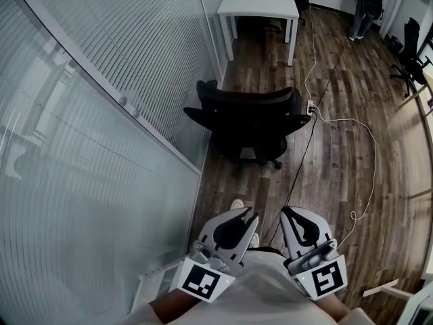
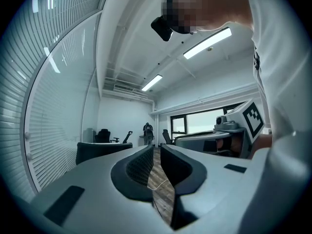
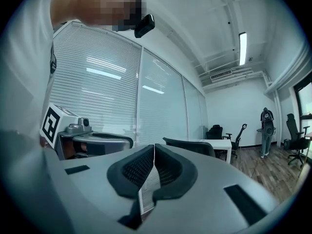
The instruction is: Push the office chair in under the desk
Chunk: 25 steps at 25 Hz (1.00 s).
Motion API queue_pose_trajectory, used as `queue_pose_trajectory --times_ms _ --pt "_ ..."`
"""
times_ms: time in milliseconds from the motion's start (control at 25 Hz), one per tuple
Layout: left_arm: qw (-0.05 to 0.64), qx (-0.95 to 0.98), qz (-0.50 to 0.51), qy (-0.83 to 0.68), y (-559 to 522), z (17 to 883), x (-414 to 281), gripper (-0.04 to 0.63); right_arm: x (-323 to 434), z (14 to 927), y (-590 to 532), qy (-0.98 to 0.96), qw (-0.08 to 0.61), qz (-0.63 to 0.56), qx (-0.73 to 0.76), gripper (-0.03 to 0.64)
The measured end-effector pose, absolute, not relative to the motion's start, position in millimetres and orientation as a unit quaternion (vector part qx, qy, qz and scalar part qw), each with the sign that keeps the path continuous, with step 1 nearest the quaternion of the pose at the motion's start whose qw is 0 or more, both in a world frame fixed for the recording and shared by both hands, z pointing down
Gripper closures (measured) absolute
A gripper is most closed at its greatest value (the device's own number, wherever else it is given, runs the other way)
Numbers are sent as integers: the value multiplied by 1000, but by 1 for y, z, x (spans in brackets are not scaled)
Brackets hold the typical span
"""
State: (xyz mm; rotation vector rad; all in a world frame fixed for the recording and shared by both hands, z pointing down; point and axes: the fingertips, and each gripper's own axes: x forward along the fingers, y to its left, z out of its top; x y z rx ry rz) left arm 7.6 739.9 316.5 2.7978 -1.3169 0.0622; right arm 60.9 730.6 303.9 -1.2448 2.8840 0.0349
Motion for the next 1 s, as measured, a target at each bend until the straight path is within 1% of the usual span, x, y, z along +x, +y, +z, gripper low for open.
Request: queue_pose_trajectory --times_ms 240,480,720,840,1000 --pt "24 904 18 -427 706 322 -10 528 47 309 698 913 -8 2 -408 586" --pt "18 908 21 -418 670 313 -21 528 38 295 663 907 -9 5 -421 586" --pt "-7 917 74 -392 633 331 -39 528 24 304 625 902 -22 17 -431 584" --pt "-21 919 90 -384 612 332 -47 528 21 304 606 898 -35 30 -437 584" --pt "-42 919 105 -379 584 340 -57 528 17 317 582 892 -70 48 -443 583"
